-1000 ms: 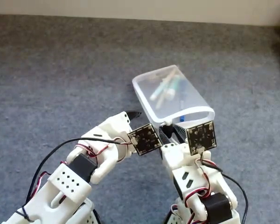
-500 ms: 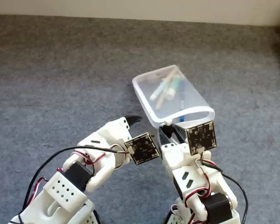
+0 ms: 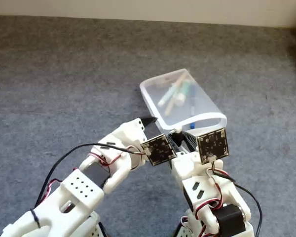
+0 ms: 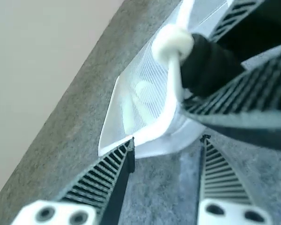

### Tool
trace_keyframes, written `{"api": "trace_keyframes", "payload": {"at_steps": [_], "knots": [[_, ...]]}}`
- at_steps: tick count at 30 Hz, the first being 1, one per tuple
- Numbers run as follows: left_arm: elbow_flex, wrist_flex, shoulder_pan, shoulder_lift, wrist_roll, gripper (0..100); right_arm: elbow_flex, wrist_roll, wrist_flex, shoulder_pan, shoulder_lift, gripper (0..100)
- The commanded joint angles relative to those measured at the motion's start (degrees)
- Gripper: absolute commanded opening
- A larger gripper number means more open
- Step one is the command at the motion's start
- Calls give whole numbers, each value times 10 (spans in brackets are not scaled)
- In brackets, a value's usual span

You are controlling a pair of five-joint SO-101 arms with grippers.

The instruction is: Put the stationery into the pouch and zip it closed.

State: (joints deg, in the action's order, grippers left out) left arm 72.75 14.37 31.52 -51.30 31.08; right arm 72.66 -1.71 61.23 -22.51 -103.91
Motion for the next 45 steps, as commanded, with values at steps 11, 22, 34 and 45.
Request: {"api": "trace_keyframes", "payload": {"at_steps": [11,22,34,45], "knots": [[-13,-136,44,106,-27,175,-15,0,7,-41,-14,5],[-12,-140,46,108,-27,6,-15,0,3,4,-14,5],[-12,-142,34,106,-29,6,-15,1,2,14,-14,5],[7,-81,4,-28,-30,6,-10,4,-31,76,-14,5]]}}
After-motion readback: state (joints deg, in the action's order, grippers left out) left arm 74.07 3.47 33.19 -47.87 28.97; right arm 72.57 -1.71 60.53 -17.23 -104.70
